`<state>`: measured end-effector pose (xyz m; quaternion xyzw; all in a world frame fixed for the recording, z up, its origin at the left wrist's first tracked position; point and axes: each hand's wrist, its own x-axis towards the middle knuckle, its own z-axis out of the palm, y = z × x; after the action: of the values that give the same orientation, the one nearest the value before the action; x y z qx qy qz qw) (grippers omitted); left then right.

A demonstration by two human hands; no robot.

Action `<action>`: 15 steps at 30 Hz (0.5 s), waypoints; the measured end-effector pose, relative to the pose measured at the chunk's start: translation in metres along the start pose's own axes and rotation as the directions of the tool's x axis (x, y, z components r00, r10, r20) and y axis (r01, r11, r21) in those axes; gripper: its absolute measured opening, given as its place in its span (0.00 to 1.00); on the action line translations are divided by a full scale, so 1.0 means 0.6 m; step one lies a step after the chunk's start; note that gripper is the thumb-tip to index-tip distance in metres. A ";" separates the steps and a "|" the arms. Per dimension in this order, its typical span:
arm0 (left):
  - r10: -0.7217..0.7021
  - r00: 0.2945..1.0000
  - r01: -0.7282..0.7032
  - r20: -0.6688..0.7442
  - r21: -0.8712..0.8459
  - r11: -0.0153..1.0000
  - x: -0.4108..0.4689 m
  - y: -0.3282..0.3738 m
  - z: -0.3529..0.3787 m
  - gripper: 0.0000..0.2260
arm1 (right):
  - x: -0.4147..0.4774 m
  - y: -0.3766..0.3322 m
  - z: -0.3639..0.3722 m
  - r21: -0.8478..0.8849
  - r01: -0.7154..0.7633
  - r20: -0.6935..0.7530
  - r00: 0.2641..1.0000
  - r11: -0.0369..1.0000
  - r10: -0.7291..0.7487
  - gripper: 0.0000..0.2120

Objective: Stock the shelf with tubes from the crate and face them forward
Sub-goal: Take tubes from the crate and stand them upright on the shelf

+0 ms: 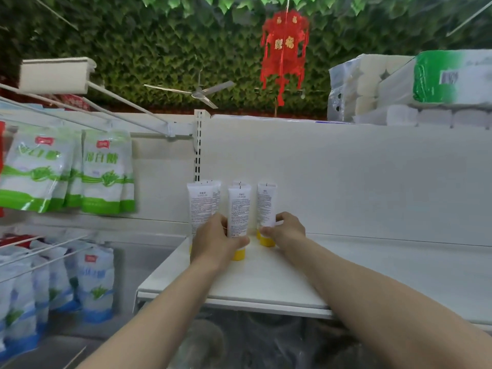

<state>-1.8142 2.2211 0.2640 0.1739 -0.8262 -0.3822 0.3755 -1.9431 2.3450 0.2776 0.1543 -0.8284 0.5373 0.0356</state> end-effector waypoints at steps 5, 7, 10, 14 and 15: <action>0.019 1.000 -0.019 0.016 -0.003 1.000 0.002 0.001 0.000 0.17 | 0.010 0.020 0.001 -0.003 0.051 0.019 0.999 0.999 -0.051 0.18; 0.013 1.000 -0.013 0.016 -0.010 1.000 0.002 0.002 0.000 0.18 | 0.011 0.022 -0.003 -0.022 0.034 0.055 0.998 0.999 -0.033 0.17; 0.001 1.000 0.000 0.030 -0.012 1.000 0.000 0.003 0.000 0.20 | 0.006 0.017 -0.009 -0.045 0.009 0.091 0.996 0.999 -0.005 0.13; -0.013 1.000 0.013 0.028 0.002 1.000 -0.003 -0.001 0.000 0.19 | 0.003 0.019 -0.008 -0.063 0.013 0.087 0.996 0.998 -0.008 0.13; -0.012 1.000 0.012 0.027 0.003 1.000 -0.003 -0.001 0.001 0.19 | 0.004 0.021 -0.007 -0.066 0.018 0.083 0.996 0.998 -0.012 0.14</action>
<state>-1.8133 2.2221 0.2623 0.1744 -0.8307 -0.3856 0.3617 -1.9495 2.3528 0.2689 0.1813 -0.8454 0.5023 0.0105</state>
